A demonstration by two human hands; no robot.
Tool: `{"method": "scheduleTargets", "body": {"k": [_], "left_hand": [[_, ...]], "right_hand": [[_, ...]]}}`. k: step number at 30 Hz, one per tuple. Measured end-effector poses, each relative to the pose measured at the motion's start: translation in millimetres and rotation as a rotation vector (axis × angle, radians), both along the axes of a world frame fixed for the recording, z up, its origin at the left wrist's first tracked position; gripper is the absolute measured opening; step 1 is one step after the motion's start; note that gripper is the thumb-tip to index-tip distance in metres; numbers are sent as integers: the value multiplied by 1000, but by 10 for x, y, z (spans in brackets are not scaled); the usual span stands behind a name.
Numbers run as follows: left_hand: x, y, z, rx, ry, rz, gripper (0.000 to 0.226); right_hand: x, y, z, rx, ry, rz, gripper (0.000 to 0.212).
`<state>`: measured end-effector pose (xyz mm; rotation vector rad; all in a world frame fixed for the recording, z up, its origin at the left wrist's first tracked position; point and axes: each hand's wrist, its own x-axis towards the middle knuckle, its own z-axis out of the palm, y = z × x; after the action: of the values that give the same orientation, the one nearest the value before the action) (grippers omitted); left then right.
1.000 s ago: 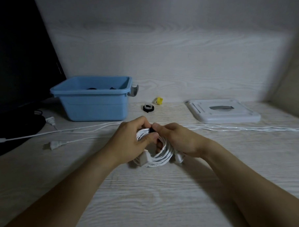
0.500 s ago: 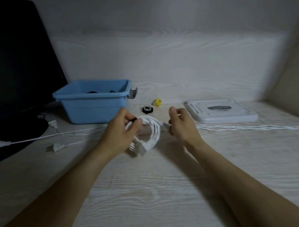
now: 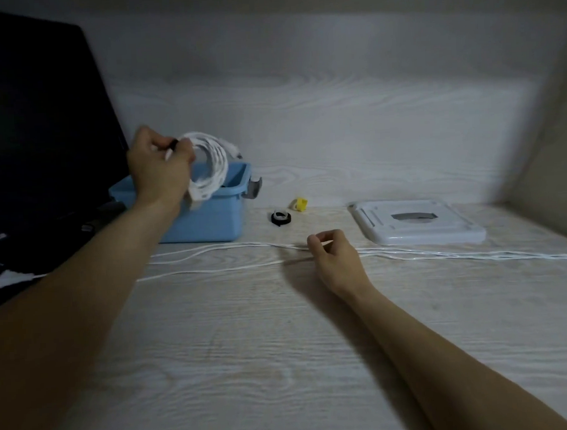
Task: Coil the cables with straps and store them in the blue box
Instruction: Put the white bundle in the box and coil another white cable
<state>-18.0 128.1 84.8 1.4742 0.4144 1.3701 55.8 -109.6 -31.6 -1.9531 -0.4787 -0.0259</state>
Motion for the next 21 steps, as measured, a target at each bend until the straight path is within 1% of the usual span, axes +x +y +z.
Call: {"method": "scheduleTargets", "body": {"k": [2, 4, 7, 9, 10, 12, 14, 16, 18, 21], "left_hand": [[50, 148, 176, 80, 69, 158, 35], [123, 219, 302, 171, 123, 225, 35], [254, 278, 332, 290, 182, 222, 35], [304, 339, 247, 371, 249, 181, 38], [323, 389, 175, 419, 309, 152, 35], [339, 471, 16, 532, 461, 122, 24], [357, 514, -107, 611, 568, 106, 18], [366, 475, -121, 624, 687, 83, 17], [384, 417, -42, 587, 838, 45, 15], [417, 396, 109, 559, 1022, -7, 23]], "right_hand": [[-3, -2, 9, -19, 4, 16, 32], [3, -4, -3, -38, 3, 26, 32], [3, 11, -17, -55, 1, 39, 31], [3, 12, -25, -58, 4, 45, 30], [4, 15, -27, -60, 2, 49, 30], [1, 16, -33, -62, -4, 54, 29], [7, 17, -42, -76, -6, 62, 29], [9, 15, -57, -103, -14, 74, 27], [10, 16, -63, -121, -18, 81, 25], [9, 17, -53, -130, -21, 79, 24]]}}
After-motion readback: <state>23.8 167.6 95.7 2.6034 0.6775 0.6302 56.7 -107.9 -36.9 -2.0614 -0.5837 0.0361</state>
